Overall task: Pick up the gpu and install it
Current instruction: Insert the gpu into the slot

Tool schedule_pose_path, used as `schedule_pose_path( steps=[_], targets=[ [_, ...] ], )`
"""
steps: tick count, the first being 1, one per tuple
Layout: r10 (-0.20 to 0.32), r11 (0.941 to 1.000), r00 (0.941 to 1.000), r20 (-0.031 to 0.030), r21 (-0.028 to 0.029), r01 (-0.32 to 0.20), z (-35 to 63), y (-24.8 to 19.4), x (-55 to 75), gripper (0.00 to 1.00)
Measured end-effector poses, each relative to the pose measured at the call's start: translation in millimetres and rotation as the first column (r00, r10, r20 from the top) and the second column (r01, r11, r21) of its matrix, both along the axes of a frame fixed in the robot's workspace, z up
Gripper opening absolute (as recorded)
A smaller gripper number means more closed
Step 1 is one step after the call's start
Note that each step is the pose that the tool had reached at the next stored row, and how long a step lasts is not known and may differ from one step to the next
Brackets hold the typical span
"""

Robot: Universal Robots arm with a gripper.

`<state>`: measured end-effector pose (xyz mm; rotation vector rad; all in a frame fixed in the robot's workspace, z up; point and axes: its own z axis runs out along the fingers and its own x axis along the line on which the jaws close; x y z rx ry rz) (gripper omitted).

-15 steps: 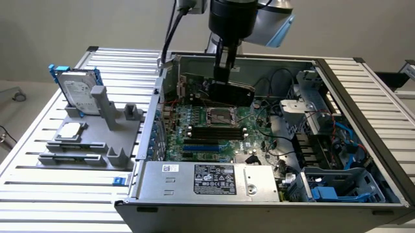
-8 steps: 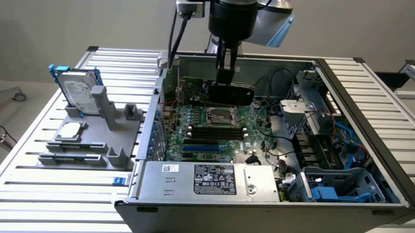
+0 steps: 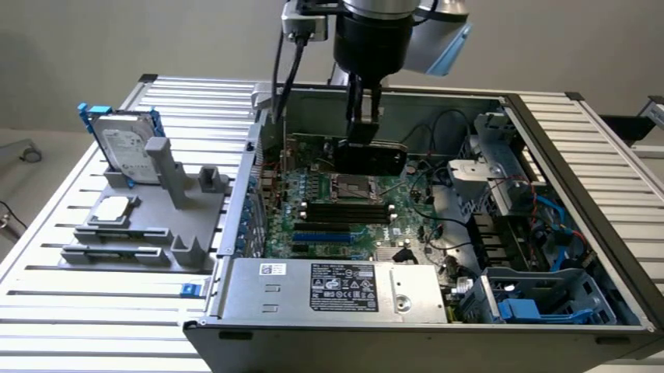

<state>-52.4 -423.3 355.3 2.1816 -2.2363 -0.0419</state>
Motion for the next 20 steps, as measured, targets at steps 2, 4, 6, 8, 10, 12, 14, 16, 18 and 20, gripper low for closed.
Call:
schedule_pose_path(
  steps=[2, 4, 6, 8, 10, 12, 14, 16, 18, 20],
  targets=[
    [0.006, 1.0000, 1.0000, 0.0000, 0.0018, -0.006, -1.9, -5.0, 0.0, 0.27],
    [0.010, 0.9999, 0.9999, 0.0000, 0.0035, -0.010, -3.9, -9.2, -0.5, 0.27],
    [0.014, 0.9999, 0.9999, 0.0001, 0.0039, -0.014, -6.3, -11.8, -1.9, 0.27],
    [0.017, 0.9998, 0.9999, 0.0006, 0.0041, -0.017, -9.0, -12.7, -4.2, 0.27],
    [0.021, 0.9998, 0.9998, 0.0011, 0.0039, -0.021, -12.0, -13.2, -7.3, 0.27],
    [0.024, 0.9997, 0.9997, 0.0012, 0.0036, -0.024, -14.6, -14.7, -9.8, 0.27],
    [0.026, 0.9996, 0.9997, 0.0014, 0.0042, -0.026, -16.6, -18.3, -11.1, 0.27],
    [0.028, 0.9996, 0.9996, 0.0015, 0.0057, -0.028, -18.4, -23.9, -12.1, 0.27],
    [0.029, 0.9996, 0.9996, 0.0016, 0.0061, -0.029, -20.0, -26.1, -12.7, 0.27],
    [0.030, 0.9995, 0.9996, 0.0015, 0.0060, -0.030, -19.9, -26.1, -12.7, 0.27]
  ],
)
